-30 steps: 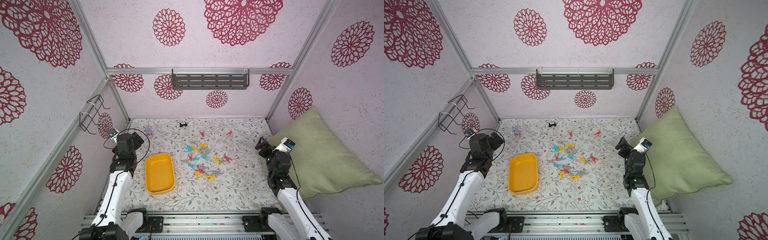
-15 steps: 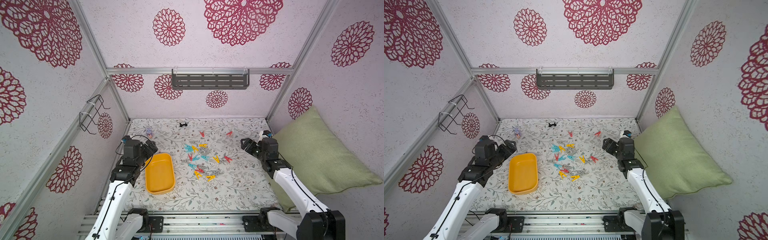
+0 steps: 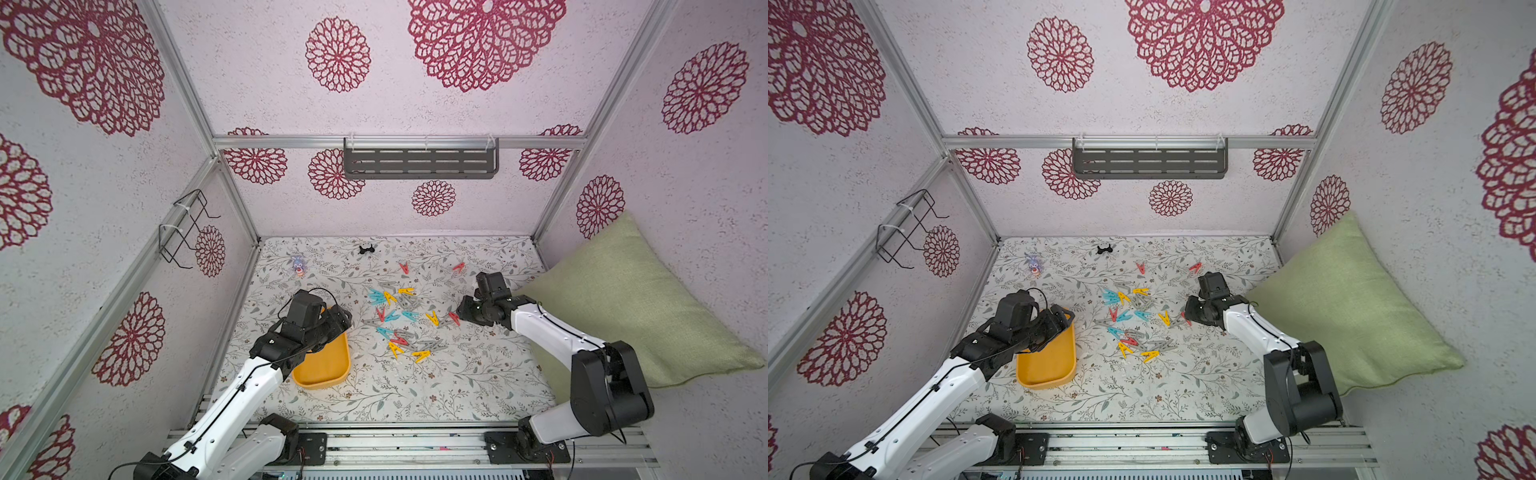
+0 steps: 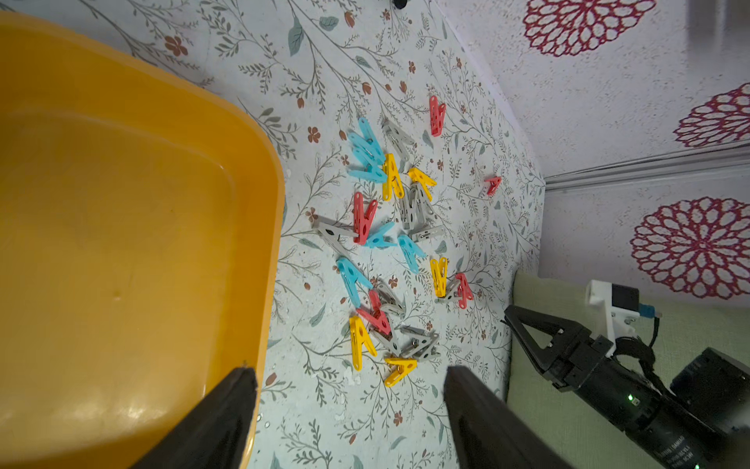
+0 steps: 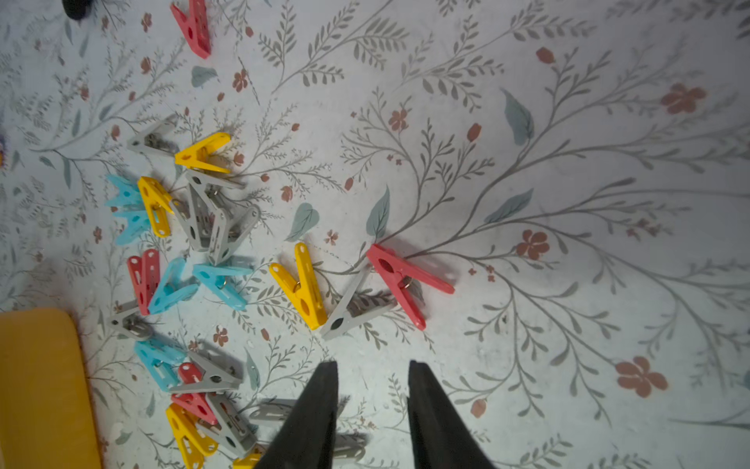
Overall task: Put the clothespins into the storage box
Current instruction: Pick up the clothespin from the center of the board.
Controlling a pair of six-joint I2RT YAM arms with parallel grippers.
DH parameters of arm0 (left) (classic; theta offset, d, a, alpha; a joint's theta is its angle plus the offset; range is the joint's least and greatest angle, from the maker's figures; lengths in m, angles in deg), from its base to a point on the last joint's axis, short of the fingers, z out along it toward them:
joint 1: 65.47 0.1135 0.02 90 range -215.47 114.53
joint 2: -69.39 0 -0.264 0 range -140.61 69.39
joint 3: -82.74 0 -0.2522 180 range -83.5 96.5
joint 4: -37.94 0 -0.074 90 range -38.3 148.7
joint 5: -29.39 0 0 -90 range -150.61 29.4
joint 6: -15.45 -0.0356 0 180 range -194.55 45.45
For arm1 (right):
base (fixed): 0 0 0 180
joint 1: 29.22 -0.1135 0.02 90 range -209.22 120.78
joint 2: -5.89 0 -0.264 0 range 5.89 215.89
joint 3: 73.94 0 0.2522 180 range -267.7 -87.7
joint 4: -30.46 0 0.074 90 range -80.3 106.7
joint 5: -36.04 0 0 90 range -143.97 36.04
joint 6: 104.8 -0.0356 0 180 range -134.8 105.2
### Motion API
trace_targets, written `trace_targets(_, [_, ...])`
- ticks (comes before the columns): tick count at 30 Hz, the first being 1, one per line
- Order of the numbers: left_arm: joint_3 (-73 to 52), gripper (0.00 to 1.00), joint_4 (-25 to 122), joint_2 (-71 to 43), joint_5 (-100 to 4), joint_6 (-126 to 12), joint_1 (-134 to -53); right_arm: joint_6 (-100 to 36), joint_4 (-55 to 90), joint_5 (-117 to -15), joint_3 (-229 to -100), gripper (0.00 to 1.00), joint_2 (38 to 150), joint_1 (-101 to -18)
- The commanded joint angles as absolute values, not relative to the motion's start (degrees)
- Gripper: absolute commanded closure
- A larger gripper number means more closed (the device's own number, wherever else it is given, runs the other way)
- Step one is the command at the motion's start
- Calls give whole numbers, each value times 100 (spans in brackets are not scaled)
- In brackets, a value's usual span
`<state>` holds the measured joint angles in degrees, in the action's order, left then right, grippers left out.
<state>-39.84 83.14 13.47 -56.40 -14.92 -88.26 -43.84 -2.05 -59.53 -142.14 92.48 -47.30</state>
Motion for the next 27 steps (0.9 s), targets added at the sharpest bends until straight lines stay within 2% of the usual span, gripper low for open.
trace_targets(1, [-4000,20,8141,1370,-5727,-1264,-8901,-3770,-645,-5666,-14427,66,9482,-4776])
trace_targets(21, [-3767,19,8009,882,-5769,-1197,-8909,-2868,-879,-5457,-15028,71,10865,-4927])
trace_targets(27, [-3771,18,8010,851,-5832,-1163,-8903,-2810,-905,-5453,-15206,78,11137,-4940])
